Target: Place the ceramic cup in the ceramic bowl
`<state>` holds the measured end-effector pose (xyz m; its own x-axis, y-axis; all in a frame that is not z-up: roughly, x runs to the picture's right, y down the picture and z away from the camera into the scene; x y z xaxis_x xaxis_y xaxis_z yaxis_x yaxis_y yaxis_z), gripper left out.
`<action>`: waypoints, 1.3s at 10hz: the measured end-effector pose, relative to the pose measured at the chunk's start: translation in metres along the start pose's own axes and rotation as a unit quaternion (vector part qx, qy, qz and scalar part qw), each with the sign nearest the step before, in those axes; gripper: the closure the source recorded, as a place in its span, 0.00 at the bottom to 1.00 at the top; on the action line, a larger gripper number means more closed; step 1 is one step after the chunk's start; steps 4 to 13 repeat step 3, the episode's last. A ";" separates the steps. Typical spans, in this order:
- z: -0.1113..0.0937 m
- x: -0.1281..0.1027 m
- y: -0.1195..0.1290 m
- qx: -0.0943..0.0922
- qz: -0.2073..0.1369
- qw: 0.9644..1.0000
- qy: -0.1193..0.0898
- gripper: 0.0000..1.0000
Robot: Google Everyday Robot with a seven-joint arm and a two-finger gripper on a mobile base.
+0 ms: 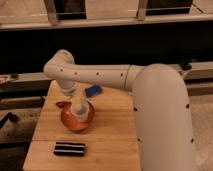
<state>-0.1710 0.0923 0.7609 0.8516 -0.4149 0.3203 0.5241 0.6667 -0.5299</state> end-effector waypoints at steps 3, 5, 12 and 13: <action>-0.001 0.000 -0.001 0.000 -0.004 1.000 -0.001 0.20; -0.001 0.000 -0.001 0.000 -0.004 1.000 -0.001 0.20; -0.001 0.000 -0.001 0.000 -0.004 1.000 -0.001 0.20; -0.001 0.000 -0.001 0.000 -0.004 1.000 -0.001 0.20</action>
